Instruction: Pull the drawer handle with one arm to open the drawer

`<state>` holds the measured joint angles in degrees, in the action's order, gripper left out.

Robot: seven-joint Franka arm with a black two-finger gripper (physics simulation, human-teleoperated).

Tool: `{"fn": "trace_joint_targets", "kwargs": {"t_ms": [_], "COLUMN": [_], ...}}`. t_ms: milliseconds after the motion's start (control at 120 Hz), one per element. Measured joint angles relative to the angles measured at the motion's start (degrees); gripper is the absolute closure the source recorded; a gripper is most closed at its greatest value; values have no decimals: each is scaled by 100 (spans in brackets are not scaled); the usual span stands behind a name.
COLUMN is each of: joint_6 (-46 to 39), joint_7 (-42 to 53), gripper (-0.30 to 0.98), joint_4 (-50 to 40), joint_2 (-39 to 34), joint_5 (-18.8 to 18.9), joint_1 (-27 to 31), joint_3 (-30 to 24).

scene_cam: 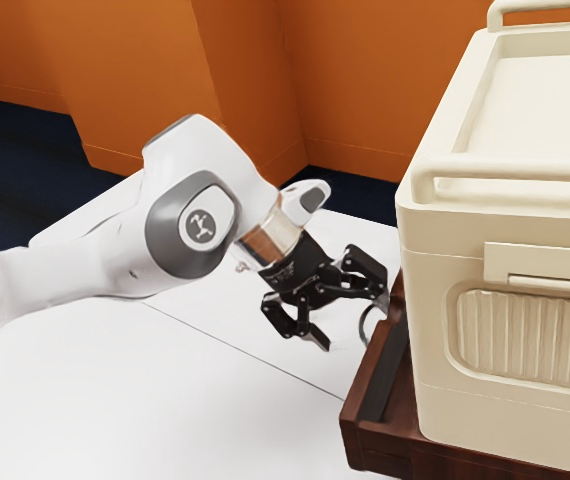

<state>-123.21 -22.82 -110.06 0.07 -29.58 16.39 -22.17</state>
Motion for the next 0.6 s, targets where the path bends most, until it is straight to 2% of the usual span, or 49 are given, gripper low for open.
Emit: {"fn": "trace_joint_targets", "kwargs": {"t_ms": [133, 600], "joint_6": [39, 198], "joint_7": [-10, 11], "gripper": [0, 0], "joint_4": [-134, -519], "joint_2": [-128, -505], "joint_5": [5, 107], "joint_1": [310, 72], "joint_3": [-172, 548]}}
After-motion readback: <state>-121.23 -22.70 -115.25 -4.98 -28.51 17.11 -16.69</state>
